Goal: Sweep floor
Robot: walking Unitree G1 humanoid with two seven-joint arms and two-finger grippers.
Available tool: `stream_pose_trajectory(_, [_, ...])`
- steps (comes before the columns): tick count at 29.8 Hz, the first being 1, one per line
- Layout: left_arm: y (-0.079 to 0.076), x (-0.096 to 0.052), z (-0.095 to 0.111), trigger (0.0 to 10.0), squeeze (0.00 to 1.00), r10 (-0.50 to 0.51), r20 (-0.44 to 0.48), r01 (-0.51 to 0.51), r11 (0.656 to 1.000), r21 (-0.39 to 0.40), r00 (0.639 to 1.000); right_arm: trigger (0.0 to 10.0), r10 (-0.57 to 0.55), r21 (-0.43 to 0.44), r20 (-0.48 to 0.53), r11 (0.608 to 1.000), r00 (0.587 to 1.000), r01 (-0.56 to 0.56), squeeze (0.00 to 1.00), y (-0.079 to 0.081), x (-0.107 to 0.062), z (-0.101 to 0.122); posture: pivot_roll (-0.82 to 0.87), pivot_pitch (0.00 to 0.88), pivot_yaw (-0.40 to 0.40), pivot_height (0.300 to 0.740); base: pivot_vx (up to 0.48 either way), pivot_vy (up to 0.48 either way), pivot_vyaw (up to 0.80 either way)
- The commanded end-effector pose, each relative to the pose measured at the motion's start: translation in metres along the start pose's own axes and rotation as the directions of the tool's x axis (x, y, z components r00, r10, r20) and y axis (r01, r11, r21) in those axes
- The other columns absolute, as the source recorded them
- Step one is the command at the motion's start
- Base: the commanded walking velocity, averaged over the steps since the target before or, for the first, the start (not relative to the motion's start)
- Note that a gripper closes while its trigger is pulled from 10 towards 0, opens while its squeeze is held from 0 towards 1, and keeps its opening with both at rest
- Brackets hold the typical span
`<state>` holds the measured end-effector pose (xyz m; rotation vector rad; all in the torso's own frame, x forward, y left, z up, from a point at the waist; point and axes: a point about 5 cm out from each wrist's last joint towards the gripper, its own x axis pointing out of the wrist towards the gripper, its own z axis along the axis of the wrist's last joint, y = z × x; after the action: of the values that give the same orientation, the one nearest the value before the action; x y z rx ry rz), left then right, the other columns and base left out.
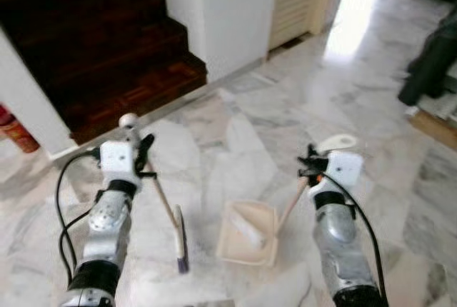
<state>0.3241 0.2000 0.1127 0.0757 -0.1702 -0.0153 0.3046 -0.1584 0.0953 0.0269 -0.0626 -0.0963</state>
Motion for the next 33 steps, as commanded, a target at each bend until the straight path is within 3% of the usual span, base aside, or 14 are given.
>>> stream_pose_trajectory(1, [-0.0018,0.0022,0.009,10.0,0.0,-0.004,0.045,0.004,1.0,0.008,0.999,10.0,0.002,0.022,0.045,1.0,0.999,-0.003,0.0,0.0009,0.0025,0.01,-0.06,0.067,0.014,0.74,0.0,0.0,0.8])
stream_pose_trajectory(19, [-0.0024,0.0006,0.01,10.0,0.0,0.002,0.041,-0.002,1.0,0.005,0.999,10.0,0.008,0.032,0.035,0.999,0.999,-0.009,0.0,0.0029,0.0019,0.0092,-0.05,0.076,0.011,0.74,0.0,0.0,0.78])
stream_pose_trajectory(33, [-0.0041,0.0,0.0083,10.0,0.0,0.004,0.023,-0.004,1.0,-0.017,1.0,10.0,-0.048,0.038,0.016,0.998,0.999,0.048,0.0,-0.0042,0.0029,0.0076,-0.06,0.081,0.01,0.74,0.0,0.039,0.0])
